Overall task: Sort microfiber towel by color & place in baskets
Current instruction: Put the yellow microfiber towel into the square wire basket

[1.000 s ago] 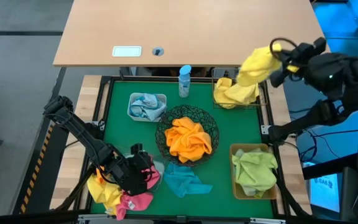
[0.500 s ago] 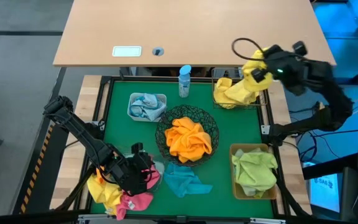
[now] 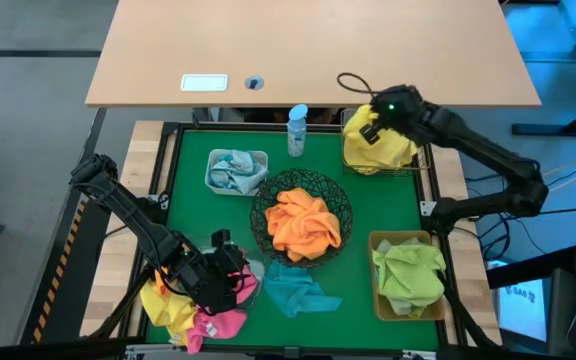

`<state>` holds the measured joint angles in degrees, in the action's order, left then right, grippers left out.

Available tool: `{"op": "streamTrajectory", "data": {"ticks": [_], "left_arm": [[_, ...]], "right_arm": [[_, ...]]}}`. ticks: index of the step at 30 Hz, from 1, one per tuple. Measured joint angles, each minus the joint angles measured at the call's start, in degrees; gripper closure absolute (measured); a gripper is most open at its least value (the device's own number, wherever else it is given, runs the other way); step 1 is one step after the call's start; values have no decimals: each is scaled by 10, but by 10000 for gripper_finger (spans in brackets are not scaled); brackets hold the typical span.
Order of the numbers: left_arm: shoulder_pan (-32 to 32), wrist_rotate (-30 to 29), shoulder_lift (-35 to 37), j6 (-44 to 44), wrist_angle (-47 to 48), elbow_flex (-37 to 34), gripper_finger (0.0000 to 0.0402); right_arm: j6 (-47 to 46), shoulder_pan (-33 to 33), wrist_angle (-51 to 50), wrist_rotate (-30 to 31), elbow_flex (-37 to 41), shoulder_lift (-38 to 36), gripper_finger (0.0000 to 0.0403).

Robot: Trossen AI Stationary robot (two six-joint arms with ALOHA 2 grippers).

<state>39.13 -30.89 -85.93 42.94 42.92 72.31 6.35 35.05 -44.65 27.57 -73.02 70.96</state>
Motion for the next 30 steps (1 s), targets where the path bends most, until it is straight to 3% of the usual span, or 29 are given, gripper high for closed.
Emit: {"op": "streamTrajectory", "data": {"ticks": [15,30], "left_arm": [[0,1,0,1,-1,0,267],[0,19,0,31,-2,0,267]], "right_arm": [[-5,53,47,-23,218,32,388],[0,51,43,-28,235,32,381]]}}
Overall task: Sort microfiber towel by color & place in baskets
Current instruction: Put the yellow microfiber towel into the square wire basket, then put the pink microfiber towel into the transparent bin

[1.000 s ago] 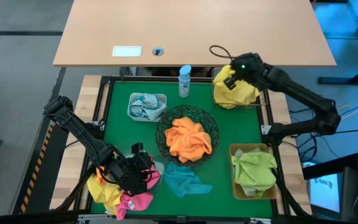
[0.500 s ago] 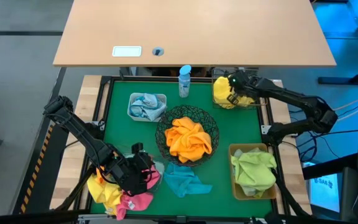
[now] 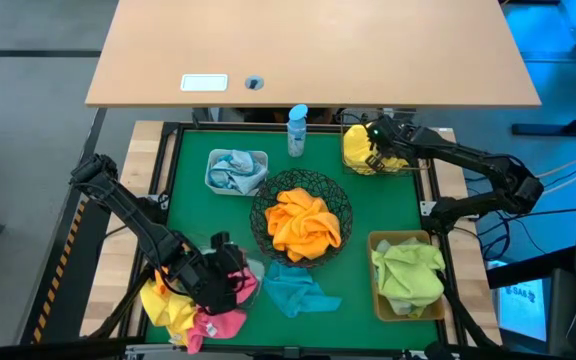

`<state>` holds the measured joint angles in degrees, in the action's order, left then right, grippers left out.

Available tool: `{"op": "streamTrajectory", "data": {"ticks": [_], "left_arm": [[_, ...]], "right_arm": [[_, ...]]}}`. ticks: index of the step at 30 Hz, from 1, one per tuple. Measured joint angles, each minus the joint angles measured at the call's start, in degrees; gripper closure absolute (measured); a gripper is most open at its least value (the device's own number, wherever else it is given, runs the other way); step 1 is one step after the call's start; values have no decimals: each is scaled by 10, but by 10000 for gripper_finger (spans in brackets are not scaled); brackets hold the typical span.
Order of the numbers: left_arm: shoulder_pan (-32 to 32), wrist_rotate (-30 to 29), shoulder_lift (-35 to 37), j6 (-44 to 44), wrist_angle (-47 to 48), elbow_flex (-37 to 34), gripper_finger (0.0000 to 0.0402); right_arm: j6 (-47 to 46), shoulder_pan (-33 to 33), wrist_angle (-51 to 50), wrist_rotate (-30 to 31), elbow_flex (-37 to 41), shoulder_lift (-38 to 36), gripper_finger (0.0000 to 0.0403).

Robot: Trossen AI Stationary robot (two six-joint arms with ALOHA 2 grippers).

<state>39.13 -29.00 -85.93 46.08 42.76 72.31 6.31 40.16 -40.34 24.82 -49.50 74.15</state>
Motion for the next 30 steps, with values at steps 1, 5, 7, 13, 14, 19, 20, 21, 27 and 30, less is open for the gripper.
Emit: {"op": "streamTrajectory", "data": {"ticks": [1,5,7,13,14,19,20,21,27,30], "left_arm": [[0,15,0,7,0,0,267],[0,130,0,54,0,0,267],[4,187,0,105,0,0,267],[45,242,0,251,0,0,267],[55,242,0,272,0,0,267],[103,215,-10,351,0,0,267],[113,202,-16,356,0,0,267],[122,193,-23,361,0,0,267],[157,210,-66,382,0,0,267],[168,210,-83,390,0,0,267]], "right_arm": [[0,0,0,0,0,0,375],[0,0,-3,0,0,0,329],[0,0,-5,0,0,0,297],[0,0,-8,0,0,0,207],[0,0,-13,0,0,0,196],[0,0,-45,0,0,0,164],[0,0,-52,0,0,0,161],[0,0,-59,0,0,0,159],[0,0,-91,2,0,0,160],[0,0,-93,4,-1,0,161]]}}
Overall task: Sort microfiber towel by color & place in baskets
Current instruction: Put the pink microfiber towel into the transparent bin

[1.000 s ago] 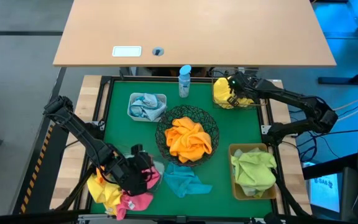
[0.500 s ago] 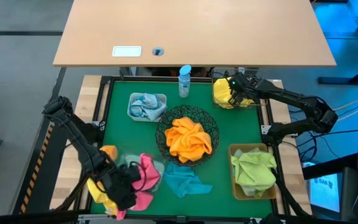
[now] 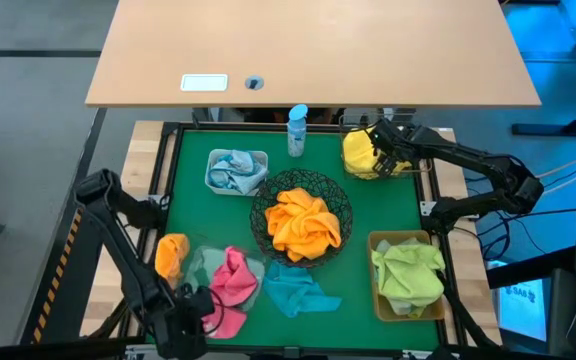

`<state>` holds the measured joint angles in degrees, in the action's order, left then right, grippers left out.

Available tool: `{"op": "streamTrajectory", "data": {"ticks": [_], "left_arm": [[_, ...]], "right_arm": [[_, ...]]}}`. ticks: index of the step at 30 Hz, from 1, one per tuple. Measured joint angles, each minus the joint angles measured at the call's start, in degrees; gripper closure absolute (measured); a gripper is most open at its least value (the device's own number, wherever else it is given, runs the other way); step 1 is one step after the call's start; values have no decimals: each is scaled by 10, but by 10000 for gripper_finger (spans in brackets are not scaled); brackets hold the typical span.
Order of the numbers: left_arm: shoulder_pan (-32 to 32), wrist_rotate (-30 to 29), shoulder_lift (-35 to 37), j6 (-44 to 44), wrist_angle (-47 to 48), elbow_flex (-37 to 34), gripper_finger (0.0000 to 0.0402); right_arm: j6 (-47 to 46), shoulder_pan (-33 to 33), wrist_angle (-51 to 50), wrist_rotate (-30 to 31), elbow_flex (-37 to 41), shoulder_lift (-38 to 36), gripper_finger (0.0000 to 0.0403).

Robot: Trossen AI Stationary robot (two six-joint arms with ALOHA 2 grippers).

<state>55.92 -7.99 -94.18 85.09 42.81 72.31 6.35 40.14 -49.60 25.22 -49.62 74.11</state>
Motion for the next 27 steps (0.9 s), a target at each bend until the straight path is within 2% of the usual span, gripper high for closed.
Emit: {"op": "streamTrajectory", "data": {"ticks": [7,15,22,27], "left_arm": [[3,-4,-16,0,0,0,267],[3,-49,-27,-1,2,0,267],[2,-67,-41,-1,6,0,267],[1,-74,-60,-1,7,0,267]], "right_arm": [[-5,0,-2,0,-47,0,161],[-22,0,-10,-14,-132,0,161],[-23,-1,-49,-95,-199,0,161],[-37,-1,-62,-201,-222,0,161]]}}
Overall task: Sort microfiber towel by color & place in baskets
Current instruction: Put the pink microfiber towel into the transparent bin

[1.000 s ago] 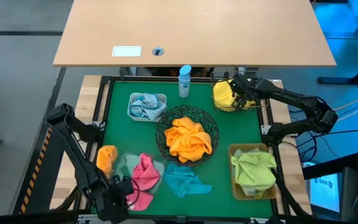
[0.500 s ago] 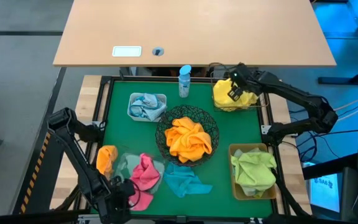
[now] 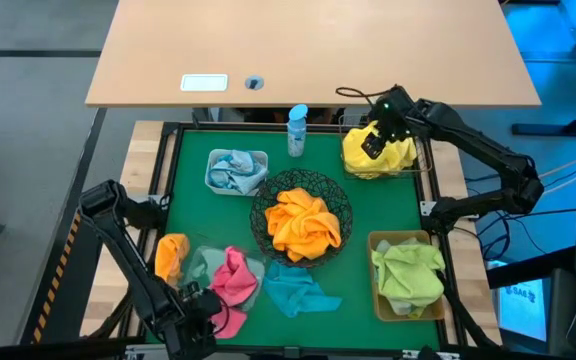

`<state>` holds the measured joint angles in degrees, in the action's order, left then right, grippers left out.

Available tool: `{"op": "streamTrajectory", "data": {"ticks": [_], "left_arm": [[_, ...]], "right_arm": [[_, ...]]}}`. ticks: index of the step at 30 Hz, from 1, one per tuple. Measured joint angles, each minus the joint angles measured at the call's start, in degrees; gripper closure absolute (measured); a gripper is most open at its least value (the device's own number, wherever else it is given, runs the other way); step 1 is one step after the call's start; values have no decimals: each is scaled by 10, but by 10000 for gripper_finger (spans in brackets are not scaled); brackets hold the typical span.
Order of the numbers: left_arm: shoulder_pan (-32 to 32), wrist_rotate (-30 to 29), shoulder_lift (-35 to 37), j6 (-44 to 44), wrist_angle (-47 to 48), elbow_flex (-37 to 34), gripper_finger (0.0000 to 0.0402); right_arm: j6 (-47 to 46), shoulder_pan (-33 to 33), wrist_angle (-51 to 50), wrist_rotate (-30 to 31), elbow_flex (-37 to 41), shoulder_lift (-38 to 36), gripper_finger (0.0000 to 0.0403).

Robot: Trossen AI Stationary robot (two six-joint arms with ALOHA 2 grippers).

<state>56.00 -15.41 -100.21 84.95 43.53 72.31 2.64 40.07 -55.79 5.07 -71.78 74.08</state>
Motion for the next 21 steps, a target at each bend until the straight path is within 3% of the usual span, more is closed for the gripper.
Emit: {"op": "streamTrajectory", "data": {"ticks": [5,7,15,21], "left_arm": [[0,0,-20,0,0,0,272],[0,0,-24,0,0,0,283],[0,14,-22,0,-2,0,384],[0,18,-19,-24,-10,0,398]], "right_arm": [[0,-6,-2,-124,-1,0,161],[0,-21,-2,-146,-1,0,161],[-11,-147,14,-151,-1,0,162],[-41,-263,49,-146,-1,0,162]]}}
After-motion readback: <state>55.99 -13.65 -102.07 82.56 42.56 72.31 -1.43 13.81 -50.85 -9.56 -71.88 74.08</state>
